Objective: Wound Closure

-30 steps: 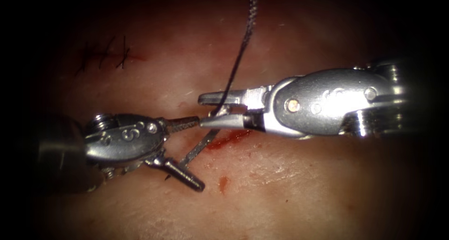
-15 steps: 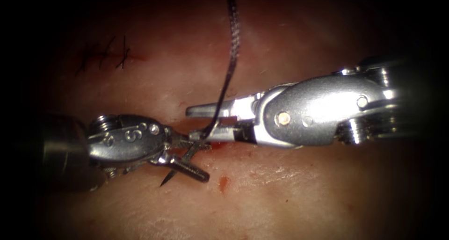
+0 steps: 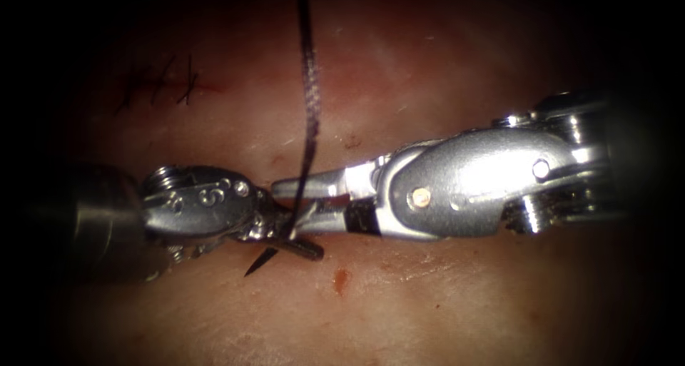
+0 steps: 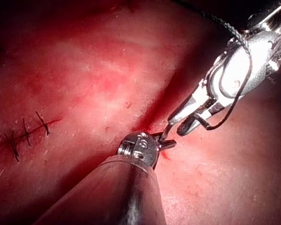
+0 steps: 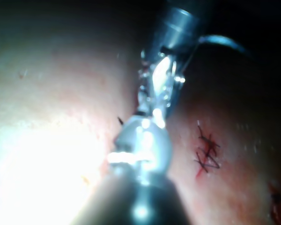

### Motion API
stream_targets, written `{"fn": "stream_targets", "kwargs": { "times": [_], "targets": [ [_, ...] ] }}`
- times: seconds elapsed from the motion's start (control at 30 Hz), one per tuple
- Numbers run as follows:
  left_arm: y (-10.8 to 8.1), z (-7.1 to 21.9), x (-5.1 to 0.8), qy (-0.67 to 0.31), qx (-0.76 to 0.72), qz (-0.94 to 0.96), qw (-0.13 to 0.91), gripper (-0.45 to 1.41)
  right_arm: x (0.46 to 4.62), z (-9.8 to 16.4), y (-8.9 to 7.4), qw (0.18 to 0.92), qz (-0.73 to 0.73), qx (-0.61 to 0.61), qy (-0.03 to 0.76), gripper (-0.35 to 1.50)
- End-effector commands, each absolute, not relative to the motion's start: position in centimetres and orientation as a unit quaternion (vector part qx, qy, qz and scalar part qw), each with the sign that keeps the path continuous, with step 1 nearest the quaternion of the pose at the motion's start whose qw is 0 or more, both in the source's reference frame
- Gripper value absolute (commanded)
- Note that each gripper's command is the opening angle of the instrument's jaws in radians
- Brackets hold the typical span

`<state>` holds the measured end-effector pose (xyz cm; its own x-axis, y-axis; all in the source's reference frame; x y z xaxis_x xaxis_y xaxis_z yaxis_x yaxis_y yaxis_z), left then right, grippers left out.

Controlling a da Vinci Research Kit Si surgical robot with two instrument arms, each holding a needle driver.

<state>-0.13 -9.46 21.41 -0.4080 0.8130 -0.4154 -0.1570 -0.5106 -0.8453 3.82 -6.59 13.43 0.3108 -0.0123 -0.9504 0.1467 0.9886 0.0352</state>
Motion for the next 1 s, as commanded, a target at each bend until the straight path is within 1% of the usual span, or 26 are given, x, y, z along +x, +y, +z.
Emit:
{"fn": "stream_targets", "kwargs": {
  "times": [0.03, 0.13, 0.23, 0.3, 0.4, 0.47, 0.77, 0.93, 0.97, 1.0],
  "targets": [
    [-9.56, 21.46, -0.19, -0.382, -0.440, 0.742, 0.333, -0.45, 3.88, 13.45, -6.62, 0.813, -0.016, 0.054, 0.580, 0.86],
    [-9.56, 21.46, -0.18, -0.394, -0.442, 0.718, 0.365, -0.45, 3.87, 13.41, -6.55, 0.821, 0.047, 0.050, 0.566, 1.20],
    [-9.56, 21.46, -0.17, -0.407, -0.452, 0.690, 0.393, -0.45, 3.85, 13.35, -6.50, 0.825, 0.097, 0.053, 0.554, 1.28],
    [-9.57, 21.46, -0.18, -0.422, -0.453, 0.664, 0.419, -0.45, 3.84, 13.31, -6.46, 0.826, 0.136, 0.048, 0.545, 1.40],
    [-9.57, 21.46, -0.20, -0.429, -0.453, 0.652, 0.431, -0.45, 3.84, 13.31, -6.46, 0.825, 0.155, 0.041, 0.542, 1.45],
    [-9.57, 21.46, -0.21, -0.434, -0.454, 0.642, 0.440, -0.45, 3.83, 13.30, -6.47, 0.825, 0.170, 0.039, 0.537, 1.47],
    [-9.54, 21.46, -0.22, -0.423, -0.468, 0.626, 0.459, -0.45, 3.88, 13.26, -6.63, 0.834, 0.201, 0.025, 0.514, 1.42],
    [-9.55, 21.44, -0.22, -0.418, -0.472, 0.623, 0.464, -0.45, 3.88, 13.34, -6.67, 0.836, 0.227, 0.014, 0.500, 1.35],
    [-9.55, 21.44, -0.23, -0.416, -0.474, 0.621, 0.465, -0.45, 3.87, 13.38, -6.68, 0.833, 0.245, 0.015, 0.497, 1.27],
    [-9.55, 21.43, -0.23, -0.416, -0.475, 0.620, 0.466, -0.45, 3.87, 13.40, -6.68, 0.832, 0.251, 0.013, 0.494, 1.27]
  ]
}}
